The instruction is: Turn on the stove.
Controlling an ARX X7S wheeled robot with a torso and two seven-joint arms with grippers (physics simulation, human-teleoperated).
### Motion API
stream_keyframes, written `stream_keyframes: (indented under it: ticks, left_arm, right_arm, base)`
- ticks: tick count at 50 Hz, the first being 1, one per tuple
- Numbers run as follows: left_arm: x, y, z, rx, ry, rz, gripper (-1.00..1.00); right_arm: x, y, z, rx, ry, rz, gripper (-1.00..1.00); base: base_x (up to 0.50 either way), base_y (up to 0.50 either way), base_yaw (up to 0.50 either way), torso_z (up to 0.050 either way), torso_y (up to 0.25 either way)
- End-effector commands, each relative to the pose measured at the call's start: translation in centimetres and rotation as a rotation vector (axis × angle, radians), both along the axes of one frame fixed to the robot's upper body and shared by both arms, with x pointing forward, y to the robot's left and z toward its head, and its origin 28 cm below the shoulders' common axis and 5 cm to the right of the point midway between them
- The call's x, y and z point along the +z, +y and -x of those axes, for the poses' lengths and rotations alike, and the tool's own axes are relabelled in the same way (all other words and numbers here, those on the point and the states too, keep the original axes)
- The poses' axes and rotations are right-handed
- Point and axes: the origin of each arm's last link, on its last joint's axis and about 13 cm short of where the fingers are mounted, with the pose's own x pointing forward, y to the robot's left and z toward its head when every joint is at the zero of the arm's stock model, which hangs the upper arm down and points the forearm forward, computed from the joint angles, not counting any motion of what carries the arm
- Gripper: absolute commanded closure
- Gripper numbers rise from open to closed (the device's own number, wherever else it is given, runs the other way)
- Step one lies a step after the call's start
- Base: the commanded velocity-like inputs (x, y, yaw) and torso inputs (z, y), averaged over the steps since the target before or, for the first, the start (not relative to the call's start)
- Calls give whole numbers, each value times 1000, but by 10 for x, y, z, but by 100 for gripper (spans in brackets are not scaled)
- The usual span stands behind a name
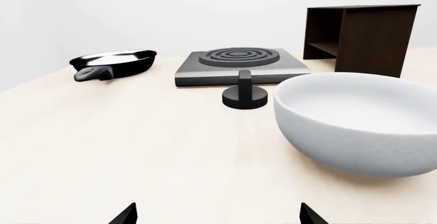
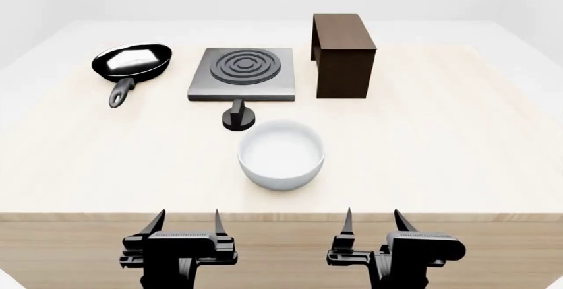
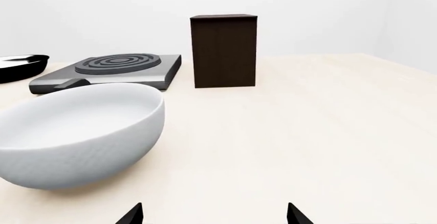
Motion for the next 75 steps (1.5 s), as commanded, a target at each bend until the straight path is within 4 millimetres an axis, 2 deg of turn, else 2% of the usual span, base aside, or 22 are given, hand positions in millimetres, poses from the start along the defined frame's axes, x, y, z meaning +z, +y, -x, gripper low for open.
stream_keyframes:
  ticks: [1, 8, 75]
  left_arm:
    - [0, 0, 0, 2, -1, 5, -100]
    - [-1, 1, 0, 0, -3, 2, -100]
    - [0, -1, -1, 2, 0, -2, -100]
  right_arm:
    - [0, -1, -1, -2, 2, -3, -100]
    - [0, -1, -1, -19, 2, 6, -100]
    - [1, -1, -1, -5, 4, -1, -100]
  base:
    - [0, 0, 0, 0, 0]
    - [0, 24, 0, 0, 0]
    - [0, 500, 0, 0, 0]
